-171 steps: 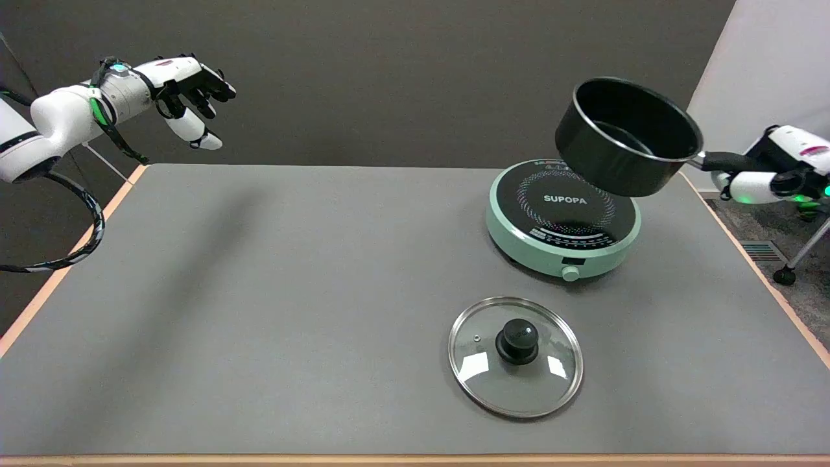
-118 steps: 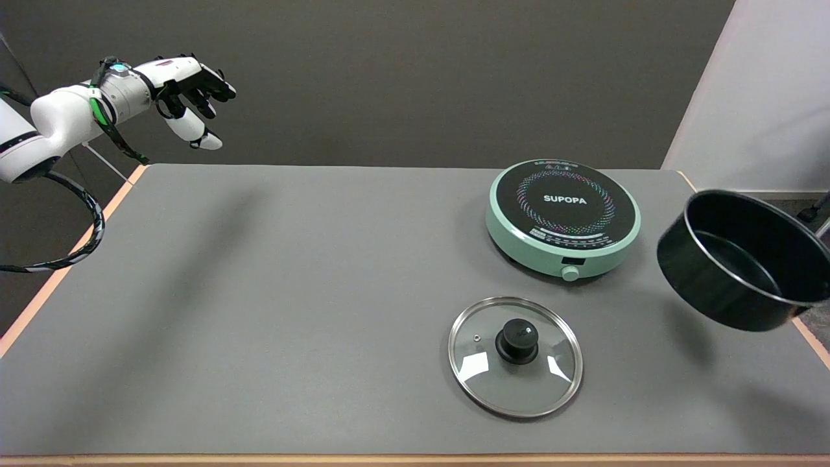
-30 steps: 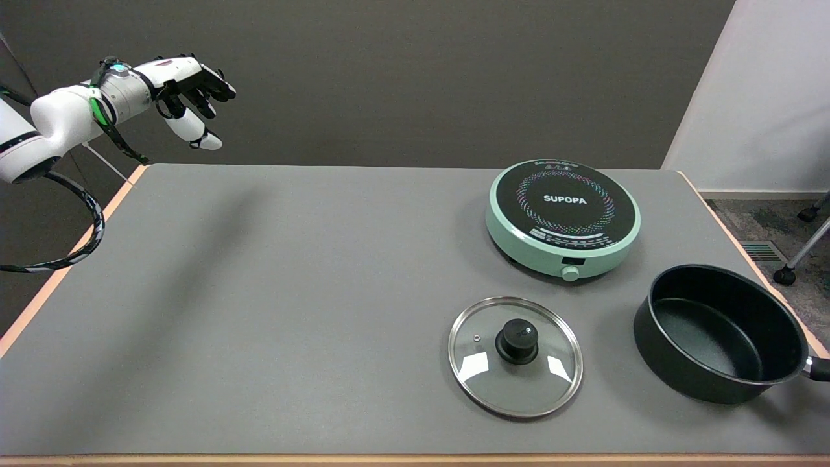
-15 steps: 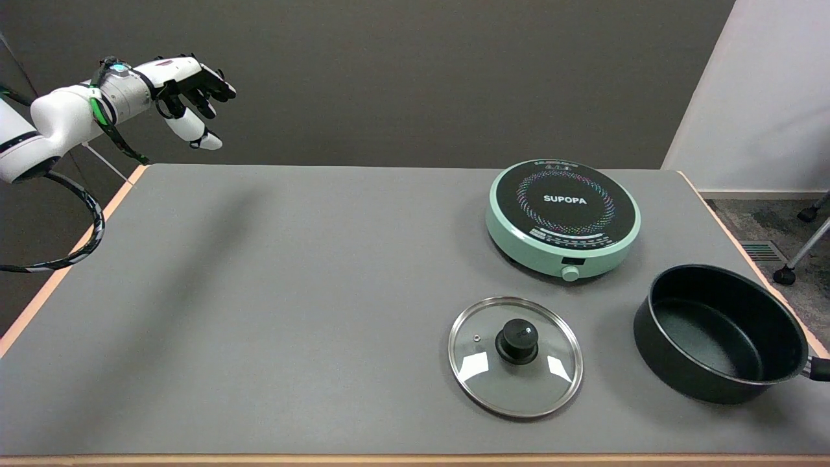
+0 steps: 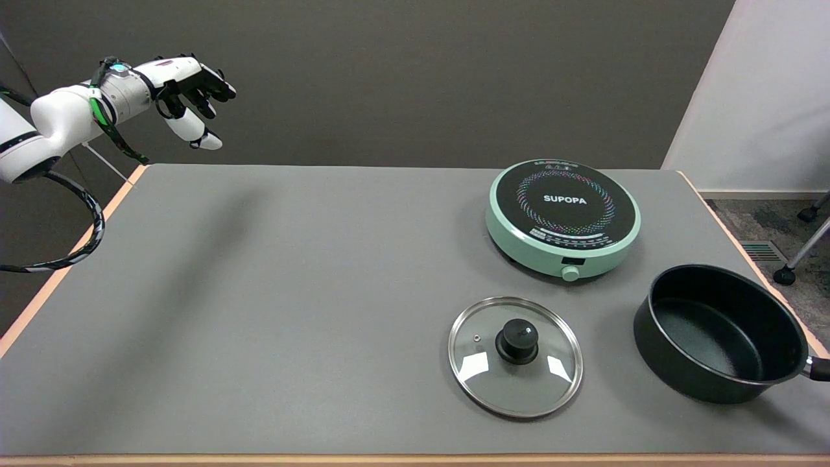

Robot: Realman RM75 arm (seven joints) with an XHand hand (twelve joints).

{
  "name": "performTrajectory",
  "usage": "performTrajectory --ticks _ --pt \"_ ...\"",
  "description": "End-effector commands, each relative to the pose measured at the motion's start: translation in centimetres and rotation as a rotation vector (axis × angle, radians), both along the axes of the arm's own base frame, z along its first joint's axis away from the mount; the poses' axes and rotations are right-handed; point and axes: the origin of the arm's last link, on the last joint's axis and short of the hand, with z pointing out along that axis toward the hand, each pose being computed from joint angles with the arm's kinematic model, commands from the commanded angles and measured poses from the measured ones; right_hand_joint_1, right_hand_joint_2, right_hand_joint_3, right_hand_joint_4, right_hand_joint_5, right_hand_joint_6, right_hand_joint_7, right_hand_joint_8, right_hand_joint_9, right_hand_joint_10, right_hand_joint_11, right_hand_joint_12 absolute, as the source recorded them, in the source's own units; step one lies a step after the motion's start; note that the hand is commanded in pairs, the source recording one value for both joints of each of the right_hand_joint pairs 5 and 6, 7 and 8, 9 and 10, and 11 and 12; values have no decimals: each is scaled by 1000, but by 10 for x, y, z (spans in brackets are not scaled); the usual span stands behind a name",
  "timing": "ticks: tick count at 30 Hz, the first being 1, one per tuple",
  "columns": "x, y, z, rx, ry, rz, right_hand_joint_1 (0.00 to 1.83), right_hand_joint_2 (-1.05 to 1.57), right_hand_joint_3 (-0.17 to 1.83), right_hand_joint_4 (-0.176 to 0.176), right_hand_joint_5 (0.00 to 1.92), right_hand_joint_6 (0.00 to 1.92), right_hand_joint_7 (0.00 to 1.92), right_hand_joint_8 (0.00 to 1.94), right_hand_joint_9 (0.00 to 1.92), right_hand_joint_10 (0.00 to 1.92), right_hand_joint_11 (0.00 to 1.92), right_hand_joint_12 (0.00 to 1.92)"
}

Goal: Place the pot onto the table.

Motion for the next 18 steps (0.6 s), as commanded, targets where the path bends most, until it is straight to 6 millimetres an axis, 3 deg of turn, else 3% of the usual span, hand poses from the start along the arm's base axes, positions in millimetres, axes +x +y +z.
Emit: performTrajectory --ticks 1,8,12,18 --pt "9 -109 8 348 -511 131 373 1429 -8 -176 206 206 206 206 206 206 206 206" --pt "-3 -169 -18 477 -632 23 274 1435 16 -176 132 132 132 132 132 132 132 132" --pt "-3 -198 -37 547 -677 -13 192 1571 -96 -176 123 123 123 123 123 123 123 123" --pt "3 -218 -57 577 -667 -40 270 1571 -117 -176 147 147 147 147 147 147 147 147"
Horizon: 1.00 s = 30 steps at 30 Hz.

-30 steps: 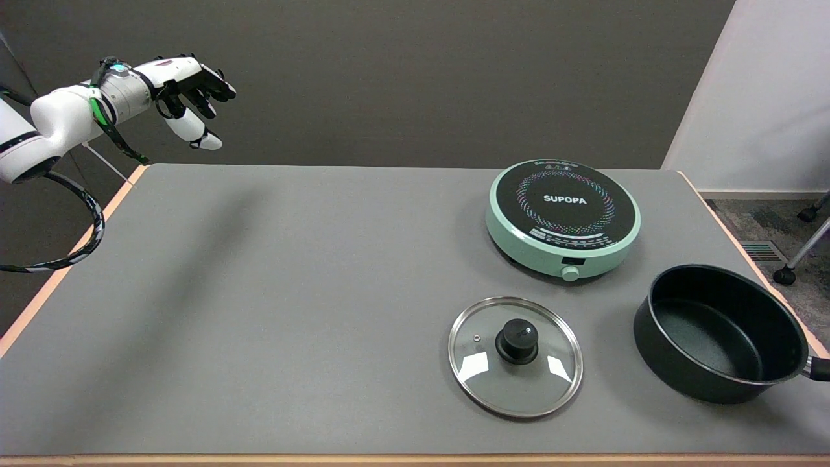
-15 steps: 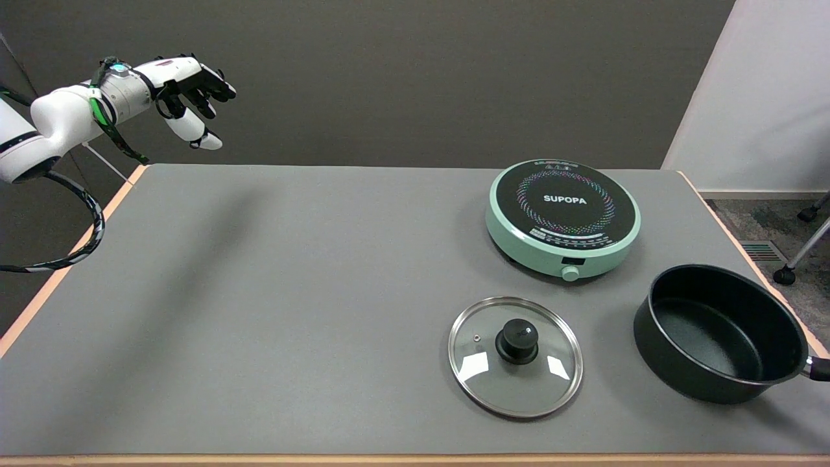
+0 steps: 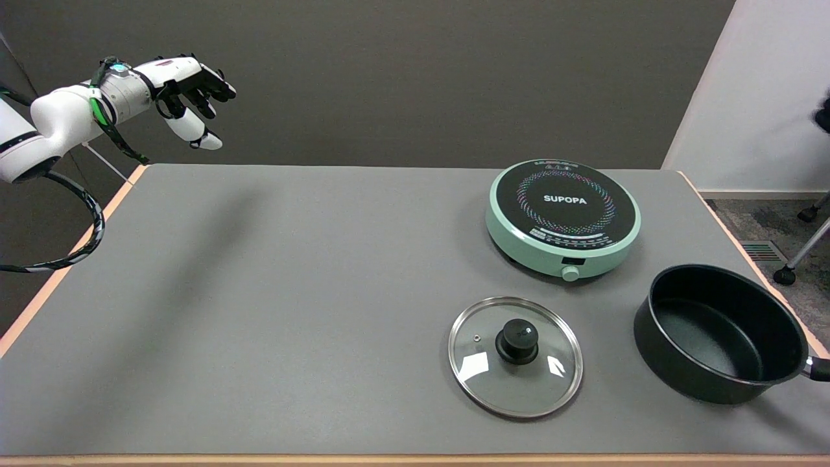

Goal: Place the pot onto the table.

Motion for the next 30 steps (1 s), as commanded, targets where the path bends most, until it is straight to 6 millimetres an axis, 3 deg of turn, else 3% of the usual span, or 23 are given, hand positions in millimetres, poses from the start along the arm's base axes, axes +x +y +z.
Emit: performTrajectory --ticks 1,14,30 --pt "11 -102 -53 257 -192 -78 280 1571 -107 -176 149 149 149 149 149 149 149 149" --pt "23 -109 -103 364 -144 -40 392 1571 -17 -176 210 210 210 210 210 210 210 210" --pt "19 -112 -124 263 -123 -32 483 1571 90 -176 188 188 188 188 188 188 188 188"
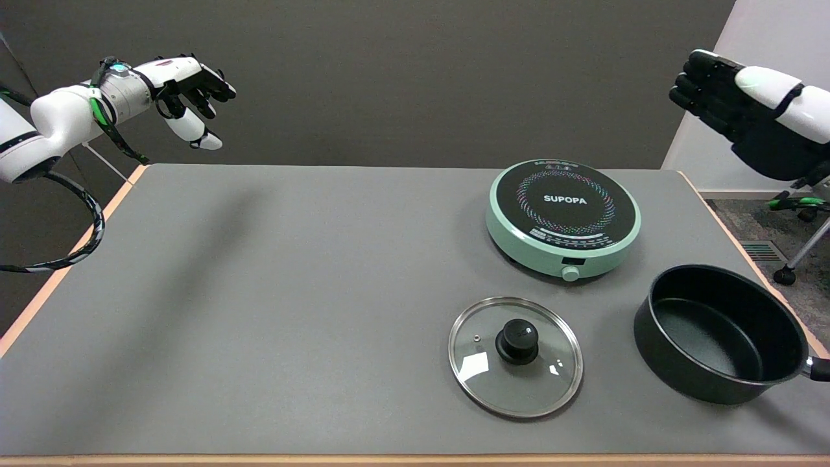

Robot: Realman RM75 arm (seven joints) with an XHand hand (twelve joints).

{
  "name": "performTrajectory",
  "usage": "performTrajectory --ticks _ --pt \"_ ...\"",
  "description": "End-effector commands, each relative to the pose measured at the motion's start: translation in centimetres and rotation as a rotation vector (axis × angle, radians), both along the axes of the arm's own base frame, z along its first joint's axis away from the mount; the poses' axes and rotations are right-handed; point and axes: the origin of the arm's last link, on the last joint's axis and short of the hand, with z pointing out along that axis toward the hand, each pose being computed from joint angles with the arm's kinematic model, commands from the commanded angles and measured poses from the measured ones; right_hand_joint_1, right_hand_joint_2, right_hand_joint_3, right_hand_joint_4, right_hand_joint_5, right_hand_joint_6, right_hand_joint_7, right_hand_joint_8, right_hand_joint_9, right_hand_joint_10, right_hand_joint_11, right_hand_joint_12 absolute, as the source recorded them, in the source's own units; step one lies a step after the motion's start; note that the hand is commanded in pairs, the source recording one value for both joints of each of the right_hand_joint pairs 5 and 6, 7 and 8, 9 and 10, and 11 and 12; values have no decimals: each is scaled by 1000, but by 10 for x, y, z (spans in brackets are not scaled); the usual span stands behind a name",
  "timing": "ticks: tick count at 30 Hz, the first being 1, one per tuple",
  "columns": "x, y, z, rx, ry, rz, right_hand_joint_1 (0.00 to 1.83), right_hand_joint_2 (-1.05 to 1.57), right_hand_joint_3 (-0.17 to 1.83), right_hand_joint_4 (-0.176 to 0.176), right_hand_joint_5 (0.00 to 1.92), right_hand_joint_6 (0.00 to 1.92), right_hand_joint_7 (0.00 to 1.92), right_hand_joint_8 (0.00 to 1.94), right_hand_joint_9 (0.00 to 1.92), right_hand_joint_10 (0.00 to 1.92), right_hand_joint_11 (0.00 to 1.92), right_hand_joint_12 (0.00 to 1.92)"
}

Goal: Place the pot onto the table.

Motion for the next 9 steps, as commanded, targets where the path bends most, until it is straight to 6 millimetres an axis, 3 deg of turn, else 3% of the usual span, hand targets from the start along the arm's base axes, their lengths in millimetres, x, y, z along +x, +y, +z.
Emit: performTrajectory --ticks 1,9 --pt "2 -9 -37 -22 19 4 484 1571 96 -176 187 187 187 187 187 187 187 187" --pt "4 -12 -44 -33 54 5 494 1568 132 -176 190 190 190 190 190 190 190 190"
